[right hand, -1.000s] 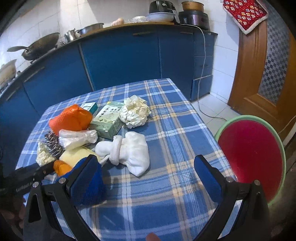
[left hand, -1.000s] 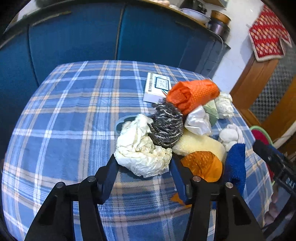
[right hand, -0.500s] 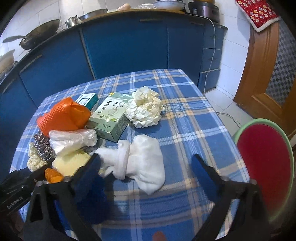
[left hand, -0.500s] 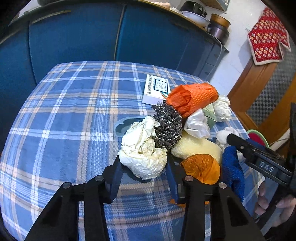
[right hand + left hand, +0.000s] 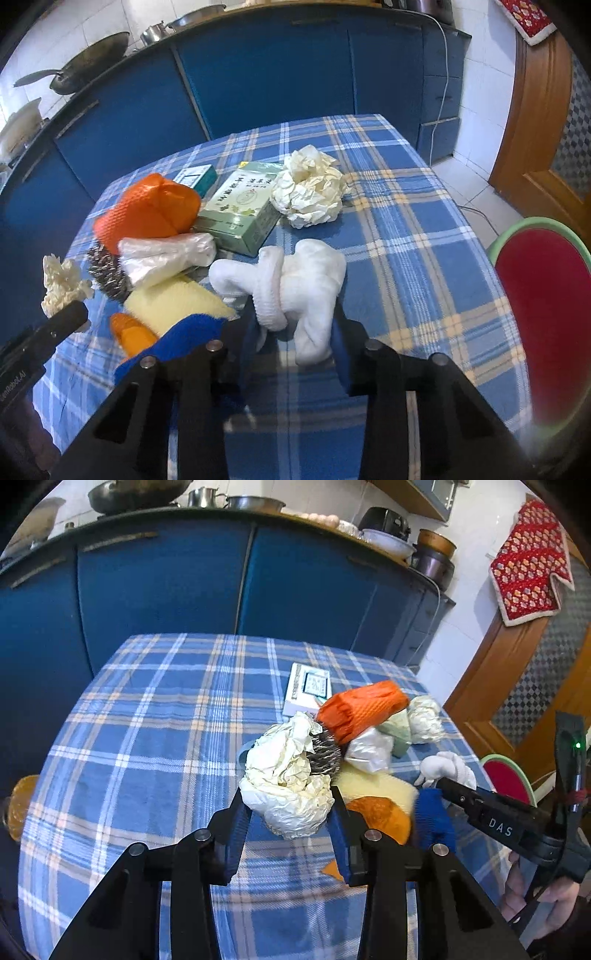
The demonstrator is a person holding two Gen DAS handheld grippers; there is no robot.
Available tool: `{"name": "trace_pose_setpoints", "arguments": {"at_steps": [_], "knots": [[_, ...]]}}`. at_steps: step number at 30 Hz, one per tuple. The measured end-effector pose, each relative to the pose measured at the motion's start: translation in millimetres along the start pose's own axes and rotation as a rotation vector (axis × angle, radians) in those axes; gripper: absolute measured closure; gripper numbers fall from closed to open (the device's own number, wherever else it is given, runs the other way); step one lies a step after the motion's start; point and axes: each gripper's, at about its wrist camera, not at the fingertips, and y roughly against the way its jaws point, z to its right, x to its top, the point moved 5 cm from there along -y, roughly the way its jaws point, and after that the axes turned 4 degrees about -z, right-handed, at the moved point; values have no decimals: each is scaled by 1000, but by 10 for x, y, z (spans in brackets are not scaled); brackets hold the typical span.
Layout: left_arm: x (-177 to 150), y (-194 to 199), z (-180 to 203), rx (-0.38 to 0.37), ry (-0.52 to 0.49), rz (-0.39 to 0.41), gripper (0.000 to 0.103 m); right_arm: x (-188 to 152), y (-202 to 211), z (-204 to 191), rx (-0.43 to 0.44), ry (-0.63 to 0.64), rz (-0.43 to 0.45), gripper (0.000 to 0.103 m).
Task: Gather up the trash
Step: 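Carry the white paper in the left tool while the right tool carries the sock over the red bucket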
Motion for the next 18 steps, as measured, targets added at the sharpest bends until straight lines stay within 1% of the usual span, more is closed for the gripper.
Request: {"name": "trace_pose_setpoints", "arguments": {"at_steps": [6,10,18], "knots": [[25,190,156,-15,-20,35,62,-26,272,19,4,14,58,75],[41,306,313,-33,-46,55,62,-33,482,56,4,19,103,75],[53,435,669,-90,-98,66,62,-94,911,221,-11,-7,181,75]]}}
